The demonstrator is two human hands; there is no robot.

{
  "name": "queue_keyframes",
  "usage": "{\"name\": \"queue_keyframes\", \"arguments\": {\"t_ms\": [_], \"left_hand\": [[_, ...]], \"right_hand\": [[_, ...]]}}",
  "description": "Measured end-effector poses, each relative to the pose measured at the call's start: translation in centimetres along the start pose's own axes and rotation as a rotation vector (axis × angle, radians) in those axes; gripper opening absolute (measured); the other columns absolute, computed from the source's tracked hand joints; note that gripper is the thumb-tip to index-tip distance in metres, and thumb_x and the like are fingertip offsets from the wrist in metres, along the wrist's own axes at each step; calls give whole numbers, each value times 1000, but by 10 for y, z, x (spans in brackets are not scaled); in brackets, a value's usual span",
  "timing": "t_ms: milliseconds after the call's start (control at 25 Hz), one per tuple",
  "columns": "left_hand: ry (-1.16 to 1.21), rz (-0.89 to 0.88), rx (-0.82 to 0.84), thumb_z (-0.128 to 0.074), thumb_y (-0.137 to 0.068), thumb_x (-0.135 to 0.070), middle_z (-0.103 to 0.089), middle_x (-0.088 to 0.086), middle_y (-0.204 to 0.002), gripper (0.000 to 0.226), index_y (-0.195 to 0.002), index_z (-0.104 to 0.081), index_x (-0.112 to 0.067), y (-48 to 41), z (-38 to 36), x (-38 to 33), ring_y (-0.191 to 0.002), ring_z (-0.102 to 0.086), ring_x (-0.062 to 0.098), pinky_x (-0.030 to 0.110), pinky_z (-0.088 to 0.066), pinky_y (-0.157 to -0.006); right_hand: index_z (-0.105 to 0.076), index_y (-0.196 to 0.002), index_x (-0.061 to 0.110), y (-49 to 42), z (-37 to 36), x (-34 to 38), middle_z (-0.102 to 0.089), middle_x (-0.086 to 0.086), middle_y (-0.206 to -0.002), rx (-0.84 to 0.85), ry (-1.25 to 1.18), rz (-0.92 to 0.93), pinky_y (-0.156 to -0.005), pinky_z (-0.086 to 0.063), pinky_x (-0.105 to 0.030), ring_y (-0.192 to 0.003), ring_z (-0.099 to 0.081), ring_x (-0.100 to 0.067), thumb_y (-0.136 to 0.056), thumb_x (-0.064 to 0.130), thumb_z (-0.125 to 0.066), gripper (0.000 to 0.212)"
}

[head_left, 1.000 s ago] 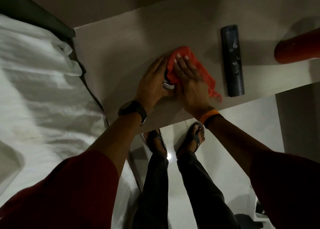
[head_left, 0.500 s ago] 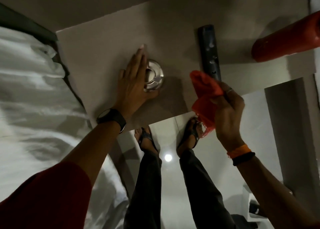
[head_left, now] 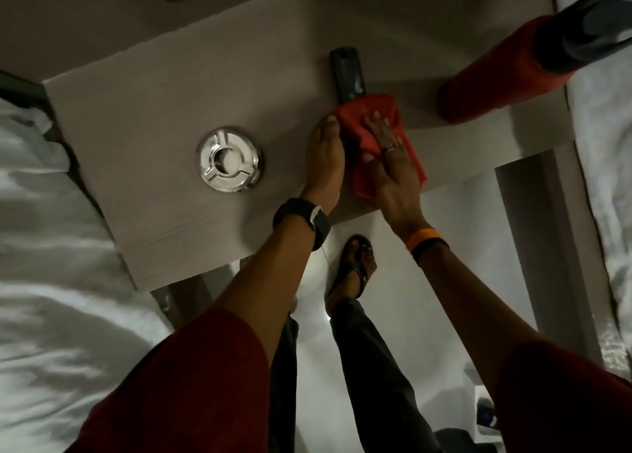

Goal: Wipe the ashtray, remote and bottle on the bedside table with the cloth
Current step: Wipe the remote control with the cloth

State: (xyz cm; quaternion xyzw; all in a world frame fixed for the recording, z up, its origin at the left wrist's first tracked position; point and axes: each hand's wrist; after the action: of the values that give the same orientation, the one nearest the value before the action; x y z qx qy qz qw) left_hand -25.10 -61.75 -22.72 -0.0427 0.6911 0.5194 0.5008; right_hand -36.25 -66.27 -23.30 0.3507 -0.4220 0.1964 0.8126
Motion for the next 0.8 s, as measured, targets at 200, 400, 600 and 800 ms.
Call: {"name": "queue_keyframes", "arguments": {"t_ms": [200, 400, 600, 800], "left_hand": [[133, 18, 17, -35, -109, -32, -63, -7, -99, 14, -109, -48, -28, 0, -19, 1, -83, -66, 3, 22, -53, -68], [406, 176, 130, -34, -108, -44, -64, 15, -130, 39, -130, -58, -24, 15, -8, 2, -114, -65, 29, 45, -55, -103], [630, 326, 188, -32, -108, -43, -54, 12, -144, 52, -150, -39, -15, 33, 0, -1, -132, -53, 25, 41, -47, -110], [592, 219, 165, -33, -109, -40, -68, 8, -123, 45, -142, -50, -15, 32, 18, -4, -109, -68, 22, 37, -56, -96]], "right_hand": [[-55, -127, 6, 4, 18, 13, -64, -19, -120, 9, -455, -233, -88, -59, -39, -106, -65, -31, -92, 32, -50, 44], [-47, -143, 12, 20, -1, 27, -59, -16, -139, 96, -343, -167, -103, -55, -48, -124, -62, -29, -101, 34, -47, 48], [-34, -153, 8, -45, -8, 44, -22, -15, -166, 29, 7, 83, -128, -17, -49, -156, -17, -30, -105, 13, -43, 49], [-40, -150, 9, -79, -6, 64, -34, -12, -162, 17, -21, 54, -125, -21, -28, -151, -31, -26, -102, 9, -44, 48]]}}
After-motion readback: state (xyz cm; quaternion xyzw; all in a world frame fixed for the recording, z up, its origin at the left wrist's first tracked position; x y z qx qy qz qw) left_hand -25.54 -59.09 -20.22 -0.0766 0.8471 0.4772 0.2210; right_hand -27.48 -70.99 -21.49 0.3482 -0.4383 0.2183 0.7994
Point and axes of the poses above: each hand's wrist, its own y-axis away from the middle knuckle, its own z-axis out of the back of the hand, x = y × z
